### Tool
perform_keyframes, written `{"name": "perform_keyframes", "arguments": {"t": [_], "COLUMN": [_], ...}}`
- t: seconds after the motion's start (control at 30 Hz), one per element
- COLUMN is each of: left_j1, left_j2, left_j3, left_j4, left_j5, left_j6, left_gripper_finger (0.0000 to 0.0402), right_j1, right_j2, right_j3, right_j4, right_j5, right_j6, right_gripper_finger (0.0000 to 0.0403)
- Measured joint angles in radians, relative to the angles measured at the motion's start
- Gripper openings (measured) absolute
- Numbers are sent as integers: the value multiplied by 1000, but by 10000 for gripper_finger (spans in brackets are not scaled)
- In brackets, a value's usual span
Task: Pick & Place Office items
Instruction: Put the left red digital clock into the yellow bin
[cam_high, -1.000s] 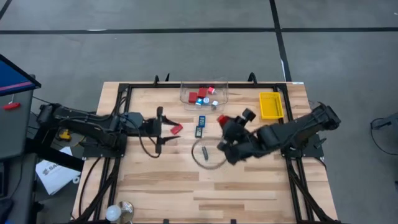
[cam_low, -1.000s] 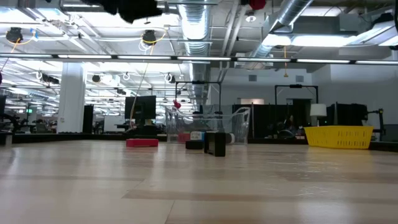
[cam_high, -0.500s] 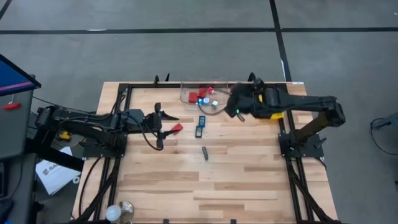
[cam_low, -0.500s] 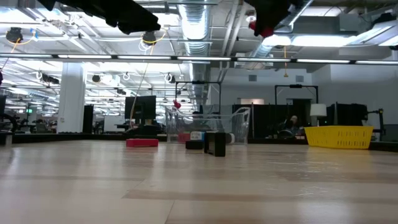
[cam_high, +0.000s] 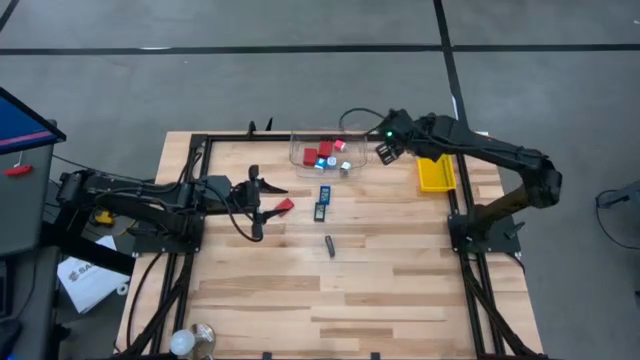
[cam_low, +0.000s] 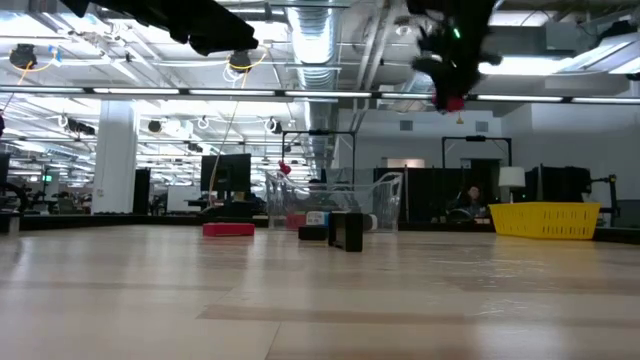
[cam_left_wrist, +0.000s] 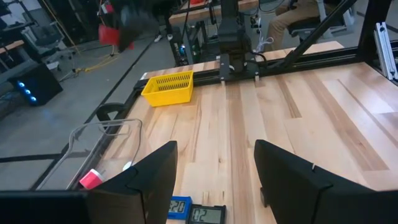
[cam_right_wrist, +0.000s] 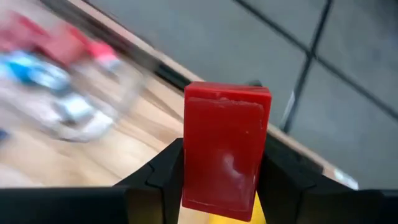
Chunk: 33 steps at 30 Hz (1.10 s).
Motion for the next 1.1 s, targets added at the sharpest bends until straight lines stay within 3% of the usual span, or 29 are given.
{"name": "perform_keyframes", "arguments": {"t": [0.17,0.3,0.43,0.53,0.67,0.87,1.1], "left_j1": [-1,-1,-1,-1,-1,-1,-1], "left_j2": [0,0,0,1,1,1,1], "left_j3": [0,0,0,1,1,1,1], "left_j4": [-1,-2,2,5,8,8,7], "left_j5": [0,0,0,0,0,0,0], "left_j6": [-8,-8,-8,-15,-24,-24,-24], "left_gripper_finger": [209,209,209,209,209,209,209], "right_j1": [-183,-330,-458,-480,-455,-419,-452], "right_j2": [-119,-251,-360,-396,-353,-245,-66], "right_j3": [-232,-390,-491,-505,-508,-507,-507], "right_j4": [63,172,249,274,215,205,205], "right_j5": [-71,-191,-319,-381,-396,-330,-316], "right_j6": [-9,-55,-89,-69,-2,56,131], "right_gripper_finger": [170,160,148,154,166,155,161]}}
